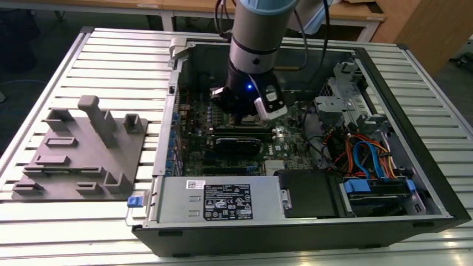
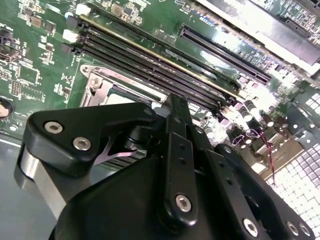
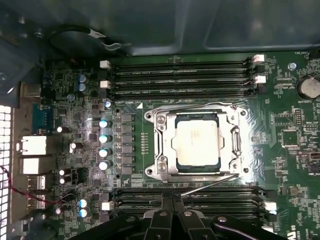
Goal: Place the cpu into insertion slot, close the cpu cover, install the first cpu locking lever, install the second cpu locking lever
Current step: 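Install the second cpu locking lever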
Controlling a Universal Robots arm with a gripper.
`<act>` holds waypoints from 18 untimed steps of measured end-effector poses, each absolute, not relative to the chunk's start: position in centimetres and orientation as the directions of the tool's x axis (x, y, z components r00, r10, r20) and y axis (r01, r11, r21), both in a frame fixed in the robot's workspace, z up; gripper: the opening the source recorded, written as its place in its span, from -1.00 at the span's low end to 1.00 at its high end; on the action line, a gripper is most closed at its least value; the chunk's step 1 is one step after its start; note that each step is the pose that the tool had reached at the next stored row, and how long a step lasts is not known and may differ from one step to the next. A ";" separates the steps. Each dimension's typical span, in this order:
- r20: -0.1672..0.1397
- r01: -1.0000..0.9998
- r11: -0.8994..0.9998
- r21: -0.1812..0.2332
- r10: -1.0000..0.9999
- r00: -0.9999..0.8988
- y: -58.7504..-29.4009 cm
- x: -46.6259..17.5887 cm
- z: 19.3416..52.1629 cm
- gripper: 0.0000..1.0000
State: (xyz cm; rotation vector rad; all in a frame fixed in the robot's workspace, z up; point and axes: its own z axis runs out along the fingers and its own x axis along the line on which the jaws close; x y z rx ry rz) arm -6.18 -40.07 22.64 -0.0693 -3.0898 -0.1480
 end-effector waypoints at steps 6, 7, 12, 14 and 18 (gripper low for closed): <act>0.052 0.045 0.990 0.137 0.038 -0.998 -40.6 -6.4 22.3 -0.80; 0.052 0.044 0.989 0.144 0.036 -0.998 -40.6 -6.4 22.2 -0.80; 0.052 0.041 0.987 0.157 0.033 -0.998 -41.2 -6.5 21.9 -0.80; 0.053 0.041 0.986 0.162 0.032 -0.998 -41.4 -6.5 21.7 -0.80; 0.054 0.038 0.983 0.182 0.028 -0.998 -41.5 -6.5 21.4 -0.80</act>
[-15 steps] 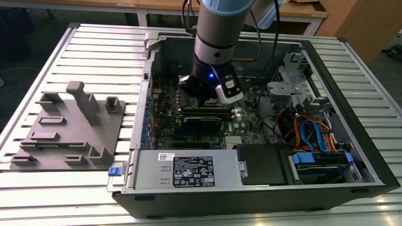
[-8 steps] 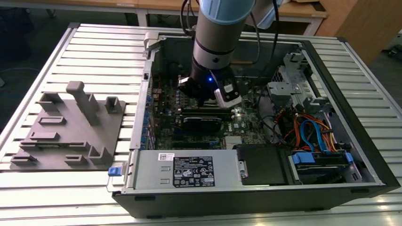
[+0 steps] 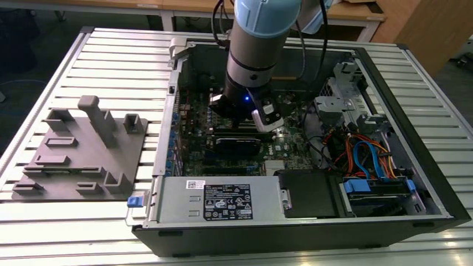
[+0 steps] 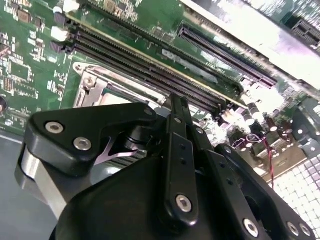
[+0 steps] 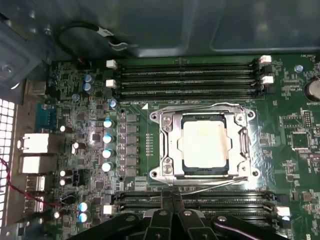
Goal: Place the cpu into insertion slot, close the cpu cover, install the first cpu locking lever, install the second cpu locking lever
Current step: 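Install the second cpu locking lever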
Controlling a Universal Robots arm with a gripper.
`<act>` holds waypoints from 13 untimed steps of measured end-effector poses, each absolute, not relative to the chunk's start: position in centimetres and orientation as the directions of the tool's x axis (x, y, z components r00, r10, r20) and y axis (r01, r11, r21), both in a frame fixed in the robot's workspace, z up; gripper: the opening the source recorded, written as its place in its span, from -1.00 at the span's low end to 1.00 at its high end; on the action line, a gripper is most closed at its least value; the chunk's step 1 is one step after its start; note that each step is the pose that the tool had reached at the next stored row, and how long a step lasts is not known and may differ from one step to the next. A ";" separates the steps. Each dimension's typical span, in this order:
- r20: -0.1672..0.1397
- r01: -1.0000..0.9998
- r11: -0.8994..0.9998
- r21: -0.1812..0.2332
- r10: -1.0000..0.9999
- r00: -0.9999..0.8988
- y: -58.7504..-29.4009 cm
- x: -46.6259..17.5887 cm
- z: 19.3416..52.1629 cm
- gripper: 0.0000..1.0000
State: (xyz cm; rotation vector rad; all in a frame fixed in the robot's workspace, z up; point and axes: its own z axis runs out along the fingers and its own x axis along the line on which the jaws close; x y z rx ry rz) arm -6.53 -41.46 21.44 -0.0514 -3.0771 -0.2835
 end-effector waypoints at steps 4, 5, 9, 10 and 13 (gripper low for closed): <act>0.055 0.038 0.977 0.208 0.027 -0.998 -41.5 -6.6 21.3 -0.80; 0.055 0.038 0.977 0.210 0.027 -0.998 -41.5 -6.6 21.2 -0.80; 0.056 0.038 0.976 0.214 0.026 -0.998 -41.7 -6.7 20.8 -0.80; 0.056 0.038 0.976 0.215 0.026 -0.998 -41.8 -6.8 20.7 -0.80; 0.056 0.038 0.974 0.222 0.026 -0.998 -41.8 -7.1 20.5 -0.80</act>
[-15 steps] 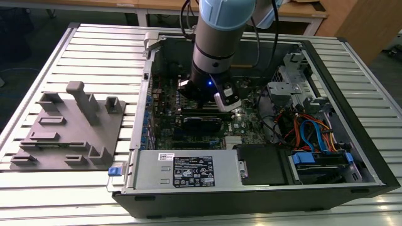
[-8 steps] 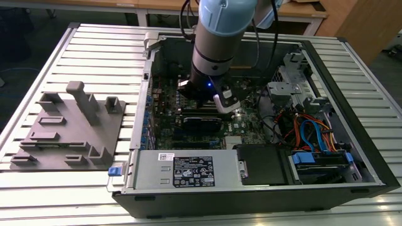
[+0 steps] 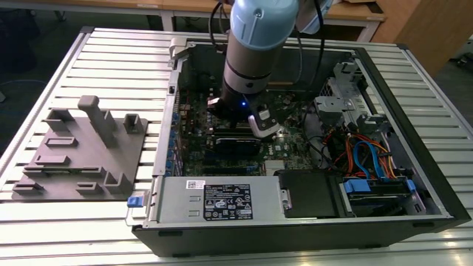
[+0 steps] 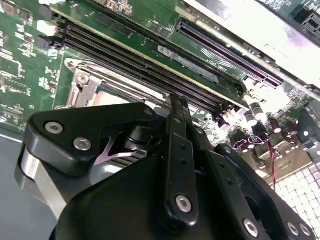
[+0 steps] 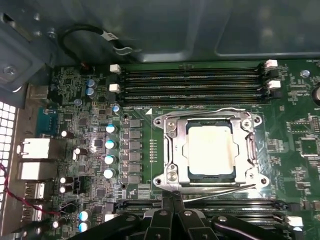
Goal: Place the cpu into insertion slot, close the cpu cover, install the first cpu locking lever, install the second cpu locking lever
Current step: 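Install the second cpu locking lever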
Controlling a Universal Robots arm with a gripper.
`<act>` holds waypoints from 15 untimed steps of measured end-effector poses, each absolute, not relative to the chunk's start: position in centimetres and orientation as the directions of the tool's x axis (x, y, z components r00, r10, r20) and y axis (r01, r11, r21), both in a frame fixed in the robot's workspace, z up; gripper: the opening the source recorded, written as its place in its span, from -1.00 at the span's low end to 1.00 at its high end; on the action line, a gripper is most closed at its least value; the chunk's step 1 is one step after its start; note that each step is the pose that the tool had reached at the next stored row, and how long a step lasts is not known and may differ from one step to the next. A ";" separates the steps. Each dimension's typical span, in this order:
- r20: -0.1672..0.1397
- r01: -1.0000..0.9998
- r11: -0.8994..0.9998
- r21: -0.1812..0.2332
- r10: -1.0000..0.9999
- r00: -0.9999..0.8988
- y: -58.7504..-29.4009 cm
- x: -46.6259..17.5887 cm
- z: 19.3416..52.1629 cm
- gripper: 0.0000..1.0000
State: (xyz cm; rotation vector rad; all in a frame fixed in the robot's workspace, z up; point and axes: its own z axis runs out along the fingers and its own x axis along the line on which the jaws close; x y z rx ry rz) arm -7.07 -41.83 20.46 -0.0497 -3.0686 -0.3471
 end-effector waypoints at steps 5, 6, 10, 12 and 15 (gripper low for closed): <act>0.057 0.038 0.971 0.237 0.025 -0.998 -41.9 -7.3 20.0 -0.80; 0.057 0.038 0.970 0.241 0.025 -0.998 -41.9 -7.4 19.9 -0.80; 0.057 0.038 0.965 0.258 0.024 -0.998 -42.0 -7.5 19.6 -0.80; 0.057 0.038 0.964 0.264 0.023 -0.998 -42.0 -7.6 19.5 -0.80; 0.057 0.038 0.962 0.270 0.023 -0.998 -42.1 -7.6 19.5 -0.80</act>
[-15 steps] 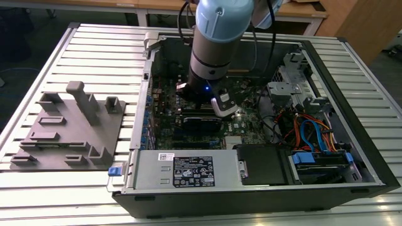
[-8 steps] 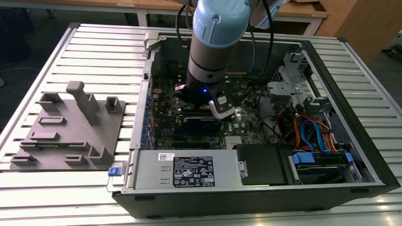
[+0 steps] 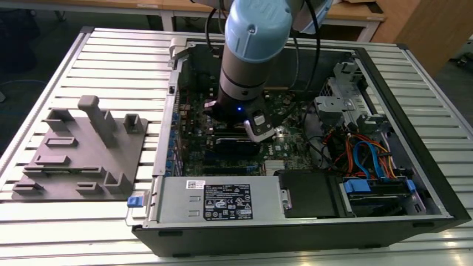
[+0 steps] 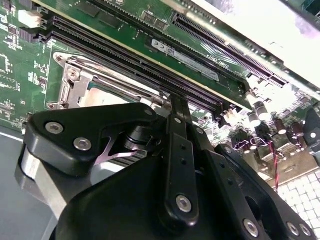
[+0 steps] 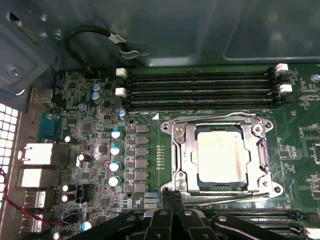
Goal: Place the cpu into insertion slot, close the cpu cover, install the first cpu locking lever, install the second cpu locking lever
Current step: 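Install the second cpu locking lever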
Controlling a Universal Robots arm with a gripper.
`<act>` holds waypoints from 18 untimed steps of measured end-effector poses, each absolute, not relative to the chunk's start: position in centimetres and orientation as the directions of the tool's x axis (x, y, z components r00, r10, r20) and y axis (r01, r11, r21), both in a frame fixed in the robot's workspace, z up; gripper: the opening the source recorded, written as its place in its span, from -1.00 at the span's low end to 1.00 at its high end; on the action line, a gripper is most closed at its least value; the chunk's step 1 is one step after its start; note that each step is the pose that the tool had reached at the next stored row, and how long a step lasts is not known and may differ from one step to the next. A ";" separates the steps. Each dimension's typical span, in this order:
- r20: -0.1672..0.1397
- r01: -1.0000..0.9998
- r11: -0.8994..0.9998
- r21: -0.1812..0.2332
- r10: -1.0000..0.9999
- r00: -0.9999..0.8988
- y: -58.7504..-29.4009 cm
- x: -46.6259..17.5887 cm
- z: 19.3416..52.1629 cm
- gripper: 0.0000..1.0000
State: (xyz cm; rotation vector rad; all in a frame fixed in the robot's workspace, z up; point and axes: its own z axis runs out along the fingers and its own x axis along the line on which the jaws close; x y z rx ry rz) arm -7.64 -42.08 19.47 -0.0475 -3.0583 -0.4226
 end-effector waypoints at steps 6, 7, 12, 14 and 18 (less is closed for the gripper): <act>0.058 0.038 0.958 0.284 0.022 -0.998 -42.1 -7.7 19.3 -0.80; 0.058 0.038 0.957 0.286 0.022 -0.998 -42.1 -7.7 19.3 -0.80; 0.058 0.038 0.954 0.298 0.022 -0.998 -42.1 -7.7 19.2 -0.80; 0.058 0.038 0.952 0.302 0.021 -0.998 -42.1 -7.7 19.1 -0.80; 0.058 0.038 0.950 0.309 0.021 -0.998 -42.1 -7.8 19.0 -0.80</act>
